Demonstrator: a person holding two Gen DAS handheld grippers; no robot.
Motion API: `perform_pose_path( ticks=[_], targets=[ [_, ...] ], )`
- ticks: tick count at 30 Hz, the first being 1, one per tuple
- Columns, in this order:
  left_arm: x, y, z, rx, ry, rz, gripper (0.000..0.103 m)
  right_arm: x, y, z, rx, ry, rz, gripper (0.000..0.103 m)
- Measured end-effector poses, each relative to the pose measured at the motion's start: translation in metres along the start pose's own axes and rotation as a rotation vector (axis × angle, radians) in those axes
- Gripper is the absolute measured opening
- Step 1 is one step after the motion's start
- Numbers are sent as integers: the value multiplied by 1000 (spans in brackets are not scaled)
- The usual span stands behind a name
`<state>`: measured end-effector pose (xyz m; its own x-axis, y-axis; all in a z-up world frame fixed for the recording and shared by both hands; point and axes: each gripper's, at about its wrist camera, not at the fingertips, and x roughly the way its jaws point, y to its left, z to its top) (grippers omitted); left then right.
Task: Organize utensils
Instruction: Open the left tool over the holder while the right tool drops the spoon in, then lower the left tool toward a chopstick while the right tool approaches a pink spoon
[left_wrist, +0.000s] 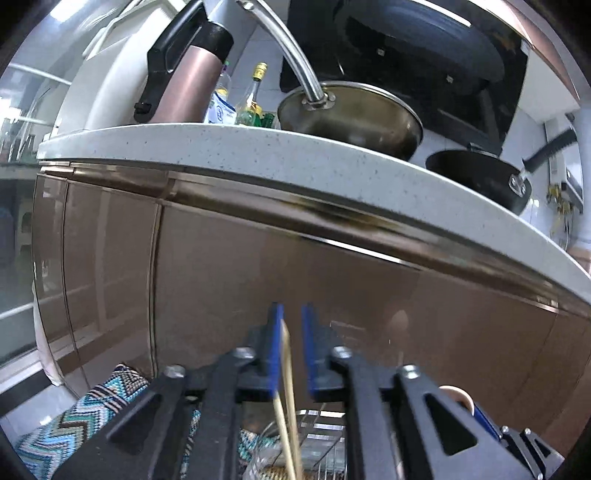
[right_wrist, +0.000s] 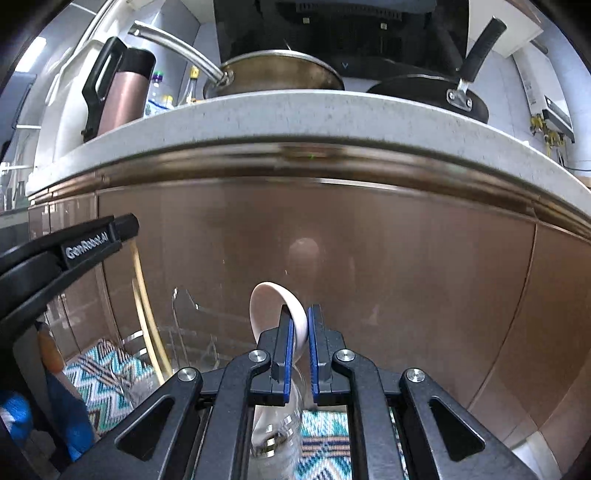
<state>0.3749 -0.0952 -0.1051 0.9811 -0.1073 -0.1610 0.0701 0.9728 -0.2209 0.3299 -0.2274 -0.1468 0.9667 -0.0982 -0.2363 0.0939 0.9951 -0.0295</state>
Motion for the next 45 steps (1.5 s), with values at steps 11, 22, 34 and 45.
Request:
perform_pose_path(
  ticks=[11,22,34,45],
  targets=[
    [-75,15,32,50,3,19,34,-23,-19,7,121,118,41,31],
    [-184,64,86,69,59,138,44,-110,-33,33,194,127,71,48],
    [-279,102,92,101,147,194,45,-237,-56,46,158,86,102,55],
    [-328,113,96,64,187,134,45,-300,-84,33,108,95,133,56]
  ],
)
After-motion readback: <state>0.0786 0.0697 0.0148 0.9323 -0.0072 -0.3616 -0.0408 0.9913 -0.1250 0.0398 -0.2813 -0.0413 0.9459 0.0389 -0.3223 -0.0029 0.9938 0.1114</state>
